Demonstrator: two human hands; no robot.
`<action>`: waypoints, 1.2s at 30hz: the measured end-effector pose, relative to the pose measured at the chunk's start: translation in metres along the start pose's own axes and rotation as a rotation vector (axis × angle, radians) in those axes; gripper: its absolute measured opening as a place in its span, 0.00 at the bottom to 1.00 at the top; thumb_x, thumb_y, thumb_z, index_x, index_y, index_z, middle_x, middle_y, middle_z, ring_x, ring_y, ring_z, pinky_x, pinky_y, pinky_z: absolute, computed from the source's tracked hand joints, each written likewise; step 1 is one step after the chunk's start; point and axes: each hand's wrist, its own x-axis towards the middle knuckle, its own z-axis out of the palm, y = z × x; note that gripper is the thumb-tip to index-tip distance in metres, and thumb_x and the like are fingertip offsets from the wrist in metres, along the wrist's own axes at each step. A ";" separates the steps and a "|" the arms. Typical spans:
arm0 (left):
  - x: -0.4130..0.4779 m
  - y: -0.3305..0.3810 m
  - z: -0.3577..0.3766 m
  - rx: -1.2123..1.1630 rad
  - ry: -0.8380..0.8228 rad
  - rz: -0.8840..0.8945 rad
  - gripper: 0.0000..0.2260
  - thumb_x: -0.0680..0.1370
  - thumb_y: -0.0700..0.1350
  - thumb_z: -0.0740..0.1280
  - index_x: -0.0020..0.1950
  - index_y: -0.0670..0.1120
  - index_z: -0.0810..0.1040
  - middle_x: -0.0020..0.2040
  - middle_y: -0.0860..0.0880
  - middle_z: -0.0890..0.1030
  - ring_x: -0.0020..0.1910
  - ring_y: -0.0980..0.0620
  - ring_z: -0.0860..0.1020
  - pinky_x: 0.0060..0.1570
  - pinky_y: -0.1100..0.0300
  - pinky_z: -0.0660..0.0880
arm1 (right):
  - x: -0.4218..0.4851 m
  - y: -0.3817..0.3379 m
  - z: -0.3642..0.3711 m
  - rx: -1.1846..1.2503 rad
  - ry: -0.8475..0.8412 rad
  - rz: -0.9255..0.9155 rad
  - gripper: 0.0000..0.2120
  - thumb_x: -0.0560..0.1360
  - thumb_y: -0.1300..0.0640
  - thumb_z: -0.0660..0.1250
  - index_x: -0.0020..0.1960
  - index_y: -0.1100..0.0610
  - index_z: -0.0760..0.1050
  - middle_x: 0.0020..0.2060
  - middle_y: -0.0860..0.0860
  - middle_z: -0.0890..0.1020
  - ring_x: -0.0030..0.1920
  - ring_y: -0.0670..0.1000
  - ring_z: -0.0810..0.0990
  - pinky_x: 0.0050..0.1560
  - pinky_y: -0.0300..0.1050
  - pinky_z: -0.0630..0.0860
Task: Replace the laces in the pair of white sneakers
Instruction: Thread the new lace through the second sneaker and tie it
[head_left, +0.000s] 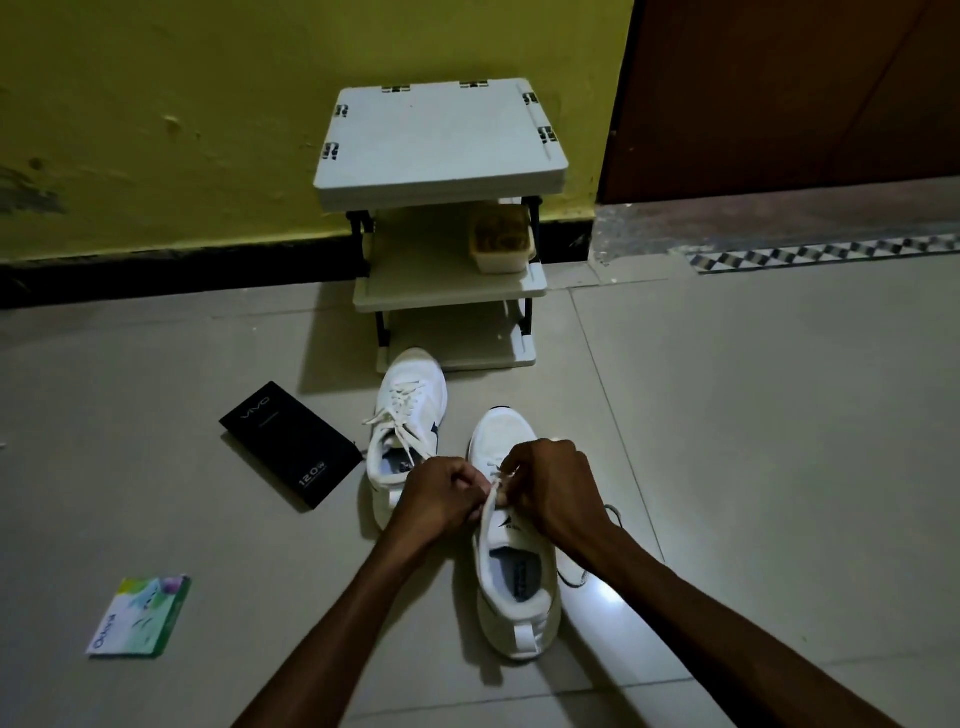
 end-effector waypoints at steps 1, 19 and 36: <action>0.001 0.001 0.000 0.011 -0.006 0.007 0.07 0.76 0.40 0.69 0.38 0.47 0.82 0.29 0.51 0.81 0.28 0.57 0.79 0.35 0.61 0.77 | 0.000 0.000 -0.001 0.009 0.004 -0.002 0.13 0.68 0.62 0.70 0.50 0.52 0.83 0.41 0.49 0.86 0.44 0.49 0.82 0.45 0.39 0.75; -0.027 0.132 -0.111 -0.285 0.435 0.455 0.06 0.81 0.43 0.63 0.52 0.44 0.78 0.43 0.48 0.83 0.40 0.56 0.82 0.43 0.64 0.80 | -0.006 0.012 0.015 0.209 -0.123 0.303 0.16 0.66 0.50 0.73 0.38 0.64 0.80 0.37 0.60 0.82 0.31 0.46 0.71 0.32 0.41 0.67; -0.008 0.025 0.003 0.828 -0.150 0.068 0.22 0.83 0.58 0.51 0.60 0.44 0.77 0.61 0.40 0.78 0.60 0.40 0.76 0.55 0.52 0.70 | -0.011 0.012 0.012 0.284 -0.107 0.297 0.13 0.66 0.49 0.74 0.32 0.59 0.82 0.27 0.54 0.80 0.29 0.47 0.75 0.31 0.40 0.70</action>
